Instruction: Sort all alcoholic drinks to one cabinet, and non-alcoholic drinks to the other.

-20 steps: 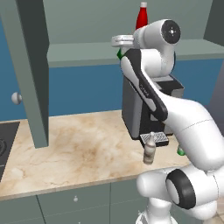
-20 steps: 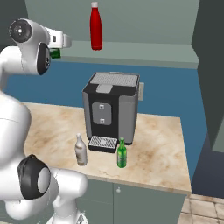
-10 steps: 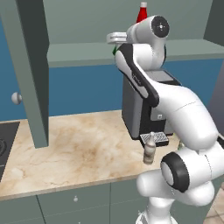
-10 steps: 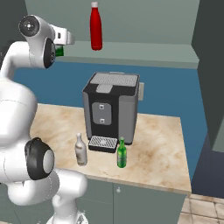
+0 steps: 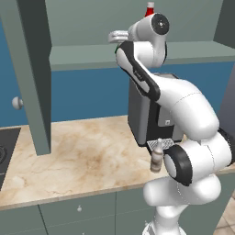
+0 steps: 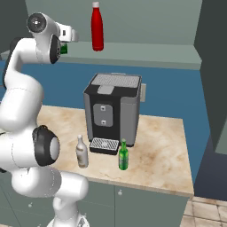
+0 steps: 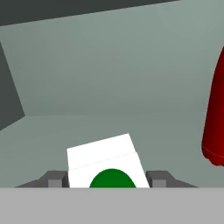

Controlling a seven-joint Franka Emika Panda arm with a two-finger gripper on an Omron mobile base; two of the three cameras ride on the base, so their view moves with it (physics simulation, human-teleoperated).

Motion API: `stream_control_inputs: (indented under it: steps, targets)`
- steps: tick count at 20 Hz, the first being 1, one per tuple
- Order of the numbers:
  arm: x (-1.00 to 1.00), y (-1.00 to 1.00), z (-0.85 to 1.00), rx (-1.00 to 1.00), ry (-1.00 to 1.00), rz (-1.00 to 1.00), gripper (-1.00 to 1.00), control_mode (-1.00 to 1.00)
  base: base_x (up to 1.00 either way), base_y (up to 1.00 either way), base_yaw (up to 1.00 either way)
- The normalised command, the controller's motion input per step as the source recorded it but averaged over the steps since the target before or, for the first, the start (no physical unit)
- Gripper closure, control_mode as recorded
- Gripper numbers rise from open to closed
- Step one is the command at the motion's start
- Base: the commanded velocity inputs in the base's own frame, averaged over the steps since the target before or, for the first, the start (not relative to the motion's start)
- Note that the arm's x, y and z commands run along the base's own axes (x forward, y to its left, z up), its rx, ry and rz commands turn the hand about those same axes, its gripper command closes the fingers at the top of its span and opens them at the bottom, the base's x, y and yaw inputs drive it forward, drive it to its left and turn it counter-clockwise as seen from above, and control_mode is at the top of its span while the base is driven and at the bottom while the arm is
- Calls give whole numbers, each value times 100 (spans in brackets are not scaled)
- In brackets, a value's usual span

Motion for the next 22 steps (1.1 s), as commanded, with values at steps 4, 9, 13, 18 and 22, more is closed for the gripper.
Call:
stream_control_inputs:
  steps: [4, 9, 13, 18, 22]
  targets:
    - [40, 7, -6, 0, 0, 0, 100, -100, 0, 0, 0]
    - [41, 8, -9, 0, 0, 0, 100, -100, 0, 0, 0]
    - [40, 9, -10, 0, 0, 0, 100, -100, 0, 0, 0]
    - [35, 14, -26, 0, 0, 0, 100, -100, 0, 0, 0]
    - [30, 16, -38, -1, 0, 0, 100, -100, 0, 0, 0]
